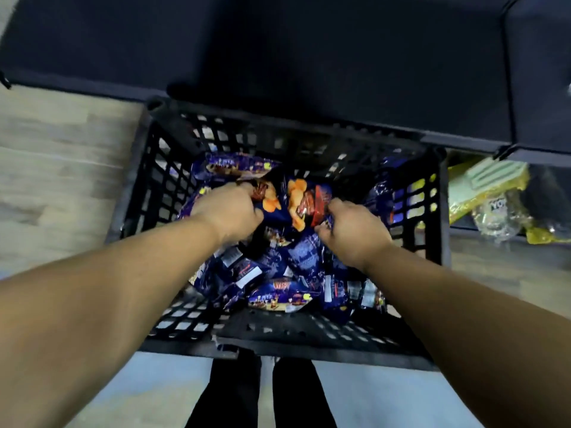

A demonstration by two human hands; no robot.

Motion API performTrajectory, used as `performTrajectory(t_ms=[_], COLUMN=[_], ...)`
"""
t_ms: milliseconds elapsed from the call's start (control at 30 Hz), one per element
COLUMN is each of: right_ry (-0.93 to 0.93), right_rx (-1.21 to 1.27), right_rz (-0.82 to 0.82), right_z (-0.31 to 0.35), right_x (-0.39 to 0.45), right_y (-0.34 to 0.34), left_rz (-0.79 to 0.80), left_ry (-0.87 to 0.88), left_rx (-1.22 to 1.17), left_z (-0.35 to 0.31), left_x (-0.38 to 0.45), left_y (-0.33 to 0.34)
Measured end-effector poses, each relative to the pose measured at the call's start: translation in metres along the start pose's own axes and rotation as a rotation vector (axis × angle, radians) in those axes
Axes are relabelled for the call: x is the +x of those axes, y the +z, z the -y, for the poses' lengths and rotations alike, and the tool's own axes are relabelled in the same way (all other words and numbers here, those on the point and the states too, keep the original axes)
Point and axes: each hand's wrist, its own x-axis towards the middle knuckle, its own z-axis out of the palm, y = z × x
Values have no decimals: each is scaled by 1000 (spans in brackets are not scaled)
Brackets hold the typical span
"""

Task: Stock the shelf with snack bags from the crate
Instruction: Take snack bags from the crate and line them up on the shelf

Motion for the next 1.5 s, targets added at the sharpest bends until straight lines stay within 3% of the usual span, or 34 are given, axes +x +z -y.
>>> performTrajectory(t_ms=[167, 300, 600, 900, 1267, 1500], right_ry=[10, 31, 87, 165, 371, 616], right_rx=[37, 61, 90, 185, 408, 757], right_rz=[21, 34, 104, 110, 17, 189], right_z=[-2, -1, 0, -5, -15, -13], right_x=[23, 34, 47, 64, 88, 100], right_y=[33, 49, 68, 62, 63, 69], left_rz=[-128, -105, 64, 30, 100, 80], left_ry=[-53, -208, -382, -579, -363, -278], left_rx=[-17, -113, -542, -1024, -847, -849], left_z=[10, 17, 29, 17, 40, 37], left_x=[30, 47, 62, 63, 50, 46], left_y=[27, 44, 64, 56, 36, 42])
